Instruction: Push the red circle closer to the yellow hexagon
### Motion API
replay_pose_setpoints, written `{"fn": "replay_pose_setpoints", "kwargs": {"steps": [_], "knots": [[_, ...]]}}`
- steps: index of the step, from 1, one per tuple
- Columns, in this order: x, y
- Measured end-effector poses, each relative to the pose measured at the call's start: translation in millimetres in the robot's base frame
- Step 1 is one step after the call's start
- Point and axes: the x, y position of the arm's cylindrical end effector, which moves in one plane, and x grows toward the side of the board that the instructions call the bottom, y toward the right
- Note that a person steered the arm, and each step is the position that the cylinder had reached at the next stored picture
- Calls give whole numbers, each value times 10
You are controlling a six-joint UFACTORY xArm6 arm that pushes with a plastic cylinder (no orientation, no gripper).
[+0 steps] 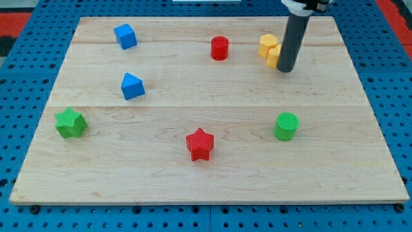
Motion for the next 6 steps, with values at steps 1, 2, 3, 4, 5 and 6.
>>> {"fn": "replay_pose_setpoints", "kwargs": {"steps": [1, 2, 3, 4, 5, 6], "knots": [[21, -178], [246, -957], [222, -1793], [-181, -1555], [-354, -1668], [-389, -1505]]}}
